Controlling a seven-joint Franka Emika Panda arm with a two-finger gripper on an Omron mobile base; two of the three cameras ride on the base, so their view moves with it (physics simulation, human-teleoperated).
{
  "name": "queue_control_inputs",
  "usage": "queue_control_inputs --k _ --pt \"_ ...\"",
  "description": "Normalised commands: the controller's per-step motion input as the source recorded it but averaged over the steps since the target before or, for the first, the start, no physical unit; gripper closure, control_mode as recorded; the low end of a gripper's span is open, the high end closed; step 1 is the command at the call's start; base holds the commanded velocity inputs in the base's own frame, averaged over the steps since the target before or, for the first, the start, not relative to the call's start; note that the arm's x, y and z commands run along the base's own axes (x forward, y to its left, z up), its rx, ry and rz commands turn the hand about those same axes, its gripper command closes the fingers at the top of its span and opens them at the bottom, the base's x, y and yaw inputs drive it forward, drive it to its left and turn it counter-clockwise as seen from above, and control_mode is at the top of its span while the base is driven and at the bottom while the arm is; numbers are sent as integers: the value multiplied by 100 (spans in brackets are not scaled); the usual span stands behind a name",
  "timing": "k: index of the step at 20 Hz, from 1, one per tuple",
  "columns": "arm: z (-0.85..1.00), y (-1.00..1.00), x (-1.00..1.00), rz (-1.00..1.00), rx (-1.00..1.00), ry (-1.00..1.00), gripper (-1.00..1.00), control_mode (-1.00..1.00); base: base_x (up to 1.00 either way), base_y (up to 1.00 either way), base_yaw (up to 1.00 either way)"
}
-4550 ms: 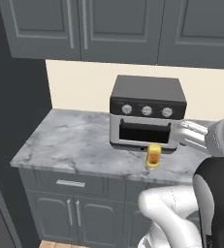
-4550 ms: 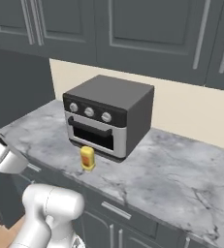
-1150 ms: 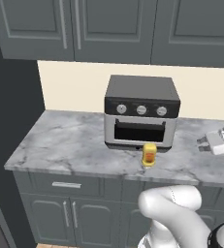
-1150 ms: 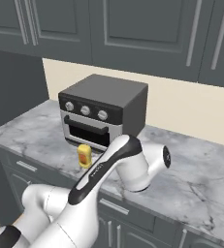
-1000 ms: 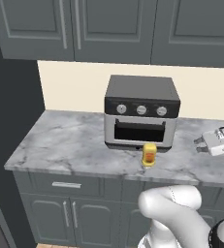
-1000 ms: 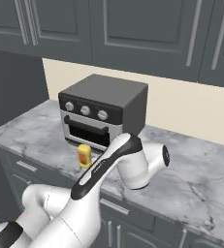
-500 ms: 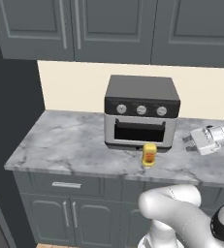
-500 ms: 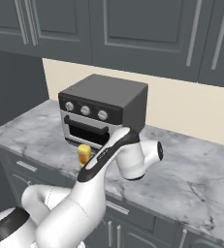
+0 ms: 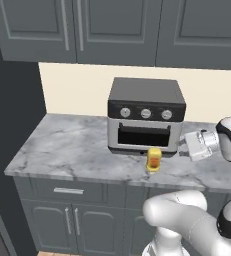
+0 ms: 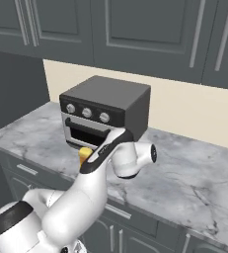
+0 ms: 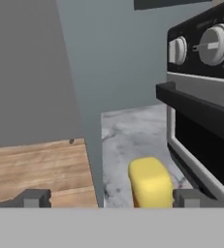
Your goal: Place the ketchup and mustard from the counter to the top shelf of the fridge. If the existing items in the fridge are on the top shelf, move them to other shelves.
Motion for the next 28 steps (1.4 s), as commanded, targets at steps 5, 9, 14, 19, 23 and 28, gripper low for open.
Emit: queue_control_inputs --k 5,9,14,19,23,28 --pt "-18 11 10 0 -1 -6 -100 -100 0 0 0" --pt "-19 20 0 3 -2 -4 -100 -100 0 0 0" --pt "-9 19 0 2 0 -2 -100 -100 0 0 0" --pt "-3 1 17 1 0 0 -100 -100 0 0 0" --pt "-8 1 16 3 0 0 -100 -100 0 0 0" --pt "-22 7 7 4 0 0 -100 -100 0 0 0"
